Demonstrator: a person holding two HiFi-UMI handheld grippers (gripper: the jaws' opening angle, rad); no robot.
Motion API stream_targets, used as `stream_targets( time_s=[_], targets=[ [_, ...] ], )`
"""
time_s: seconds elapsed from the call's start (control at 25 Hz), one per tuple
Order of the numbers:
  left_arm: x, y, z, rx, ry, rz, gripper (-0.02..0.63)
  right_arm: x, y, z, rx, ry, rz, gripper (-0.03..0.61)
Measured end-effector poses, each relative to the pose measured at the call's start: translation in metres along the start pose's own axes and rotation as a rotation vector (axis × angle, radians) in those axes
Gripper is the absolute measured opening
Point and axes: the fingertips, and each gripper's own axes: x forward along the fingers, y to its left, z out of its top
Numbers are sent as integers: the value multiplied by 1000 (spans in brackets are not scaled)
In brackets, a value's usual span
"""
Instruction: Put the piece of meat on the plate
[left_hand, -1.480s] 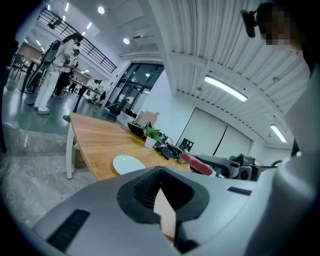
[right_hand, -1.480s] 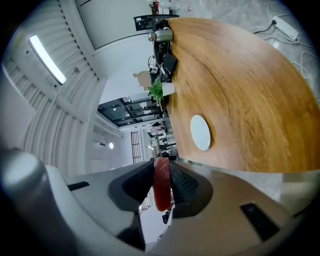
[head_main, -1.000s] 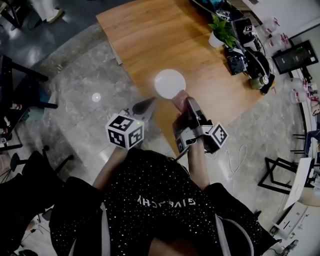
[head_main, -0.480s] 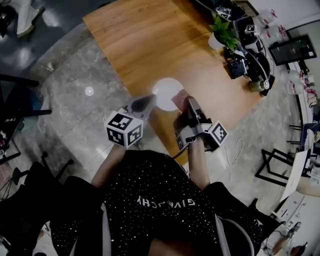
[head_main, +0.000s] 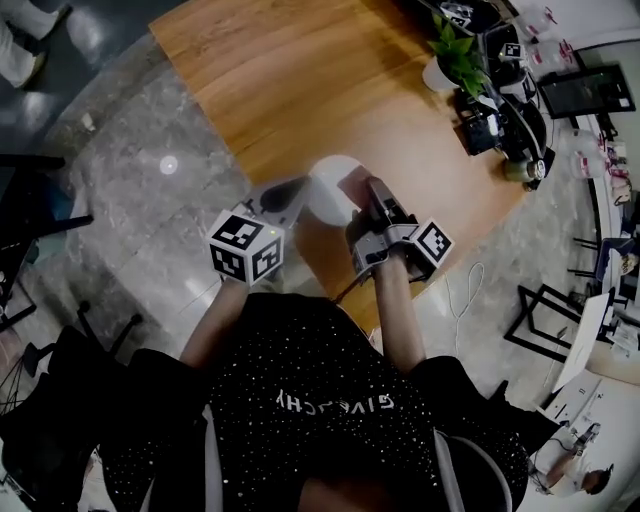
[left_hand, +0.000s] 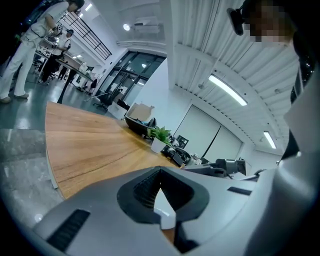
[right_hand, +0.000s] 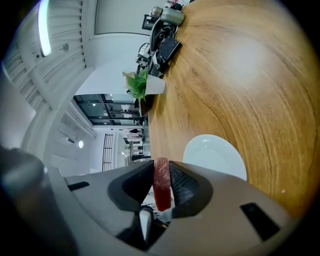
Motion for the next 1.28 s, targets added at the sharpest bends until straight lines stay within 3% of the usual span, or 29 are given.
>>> stream_targets(
  time_s=[0.36, 0.8, 1.28],
  targets=[
    [1, 16, -16, -62, 3, 21, 9, 33, -39, -15, -68, 89, -180, 98],
    [-4, 34, -25, -103, -4, 63, 9, 43, -59, -15, -95, 113, -263, 98],
    [3, 29, -30, -116, 16, 54, 9, 49, -64, -17, -84, 162, -293, 100]
  ],
)
